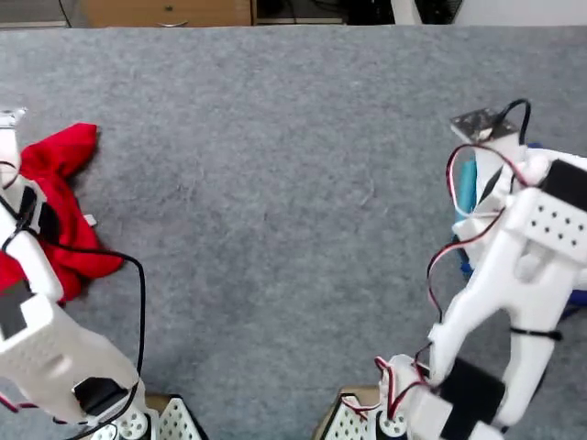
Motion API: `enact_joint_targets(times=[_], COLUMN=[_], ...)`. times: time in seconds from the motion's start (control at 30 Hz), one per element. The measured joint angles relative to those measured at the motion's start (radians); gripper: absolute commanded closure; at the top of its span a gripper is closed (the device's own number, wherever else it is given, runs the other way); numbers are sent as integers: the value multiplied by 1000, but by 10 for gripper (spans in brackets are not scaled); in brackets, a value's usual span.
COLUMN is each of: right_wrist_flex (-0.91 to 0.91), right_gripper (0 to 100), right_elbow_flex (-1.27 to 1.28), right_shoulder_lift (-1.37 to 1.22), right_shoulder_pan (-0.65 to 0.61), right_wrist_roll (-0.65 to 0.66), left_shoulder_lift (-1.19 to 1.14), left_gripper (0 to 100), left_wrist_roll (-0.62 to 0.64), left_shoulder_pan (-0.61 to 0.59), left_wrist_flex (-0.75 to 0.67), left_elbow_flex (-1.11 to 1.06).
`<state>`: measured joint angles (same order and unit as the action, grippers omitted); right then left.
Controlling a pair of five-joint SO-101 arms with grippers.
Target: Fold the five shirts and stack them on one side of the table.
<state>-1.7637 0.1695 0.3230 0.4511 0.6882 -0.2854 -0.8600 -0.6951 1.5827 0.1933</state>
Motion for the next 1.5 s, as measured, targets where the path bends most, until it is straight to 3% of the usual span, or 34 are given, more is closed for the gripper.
enact_joint_targets(times=[0.1,0.27,0.43,0.67,0.83,1.1,1.3,1.5], right_wrist_flex=[0,-2,-2,-3,-3,-5,-5,-5], right_gripper=[997,997,997,997,997,997,997,997], right_elbow_flex=[34,63,86,87,89,91,91,94], right_shoulder_lift=[57,129,169,178,209,295,319,361], right_shoulder_pan=[0,0,0,0,0,0,0,0], right_wrist_roll=[0,0,0,0,0,0,0,0], left_shoulder_lift=[-41,-35,-6,-103,-170,-178,-31,152], left_gripper=[826,826,826,829,990,983,982,982], left_wrist_roll=[-51,-127,-147,-92,-12,-2,175,440], left_shoulder_pan=[-2,-2,17,143,153,187,245,411], left_wrist_flex=[8,138,153,74,-51,6,133,155], left_elbow_flex=[0,-6,-54,-100,-103,-49,242,578])
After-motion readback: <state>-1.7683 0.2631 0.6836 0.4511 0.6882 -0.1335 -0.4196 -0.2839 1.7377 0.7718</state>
